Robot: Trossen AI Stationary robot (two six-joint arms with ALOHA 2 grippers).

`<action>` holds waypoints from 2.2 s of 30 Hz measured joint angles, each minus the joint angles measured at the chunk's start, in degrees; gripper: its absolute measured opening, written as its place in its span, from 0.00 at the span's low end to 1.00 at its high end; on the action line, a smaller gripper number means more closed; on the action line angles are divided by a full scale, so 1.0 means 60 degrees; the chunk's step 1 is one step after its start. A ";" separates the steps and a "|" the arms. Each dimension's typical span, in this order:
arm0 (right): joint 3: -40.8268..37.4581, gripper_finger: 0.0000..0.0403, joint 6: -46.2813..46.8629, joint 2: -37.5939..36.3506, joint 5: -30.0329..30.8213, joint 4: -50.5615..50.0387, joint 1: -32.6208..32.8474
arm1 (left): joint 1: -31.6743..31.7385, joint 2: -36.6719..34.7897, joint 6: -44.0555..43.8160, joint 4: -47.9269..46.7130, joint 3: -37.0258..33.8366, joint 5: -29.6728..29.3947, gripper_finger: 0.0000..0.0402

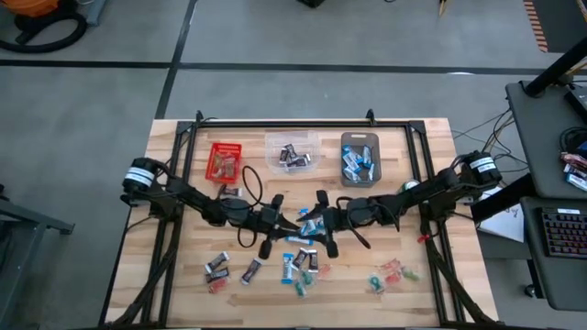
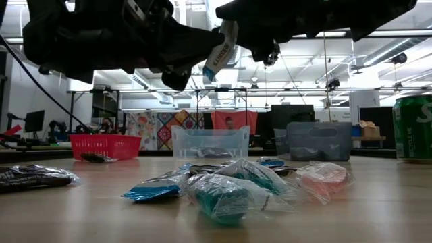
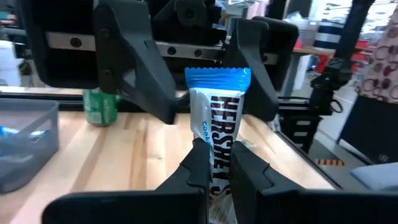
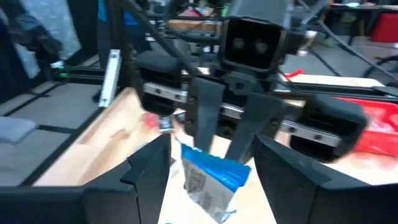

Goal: Sort candy
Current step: Put the white chocolate bar into the black bin

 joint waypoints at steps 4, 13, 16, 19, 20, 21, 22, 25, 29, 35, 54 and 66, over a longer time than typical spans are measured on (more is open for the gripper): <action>0.0004 0.46 -0.0074 0.0000 -0.0398 -0.0002 0.0000 | 0.0002 -0.0001 -0.0002 0.0016 0.0077 0.0249 0.04; 0.0004 0.12 -0.0289 0.0000 -0.0670 -0.0002 0.0000 | -0.0002 -0.0050 -0.0282 0.0028 0.0068 0.0307 0.09; 0.0004 0.05 -0.0342 0.0000 -0.0892 -0.0011 0.0000 | -0.0002 -0.0059 -0.0389 0.0023 0.0061 0.0315 0.12; 0.0004 0.05 -0.0109 0.0000 -0.0905 0.0000 -0.0028 | 0.0002 -0.0130 -0.0461 -0.0024 -0.0008 0.0271 0.17; 0.0004 0.05 -0.0012 0.0000 -0.0916 -0.0003 -0.0047 | 0.0005 -0.0144 -0.0464 -0.0031 -0.0058 0.0249 0.19; 0.0004 0.05 0.0079 0.0000 -0.0918 -0.0013 -0.0075 | 0.0009 -0.0181 -0.0468 -0.0071 -0.0112 0.0236 0.21; 0.0004 0.05 0.0141 -0.0014 -0.0918 -0.0066 -0.0110 | 0.0009 -0.0226 -0.0475 -0.0146 -0.0156 0.0226 0.24; 0.0004 0.04 0.0445 -0.0239 -0.0630 -0.0605 -0.0262 | 0.0013 -0.0477 -0.0504 -0.0825 -0.0243 0.0224 0.30; 0.0007 0.04 0.0848 -0.0891 0.1314 -0.2342 -0.0441 | 0.0039 -0.1151 -0.0535 -0.2540 -0.0256 0.0164 0.35; 0.0015 0.04 0.2624 -0.2372 0.6329 -0.6045 -0.0776 | 0.0027 -0.2674 -0.0731 -0.5761 -0.0256 -0.0435 0.36; 0.0007 0.24 0.7442 -0.3111 0.8757 -1.1420 -0.2714 | 0.0031 -0.4101 -0.1043 -0.8771 -0.0259 -0.1609 0.36; 0.0050 0.41 0.7271 -0.3126 0.7984 -1.1198 -0.2675 | 0.0024 -0.4032 -0.1010 -0.8695 -0.0256 -0.1605 0.36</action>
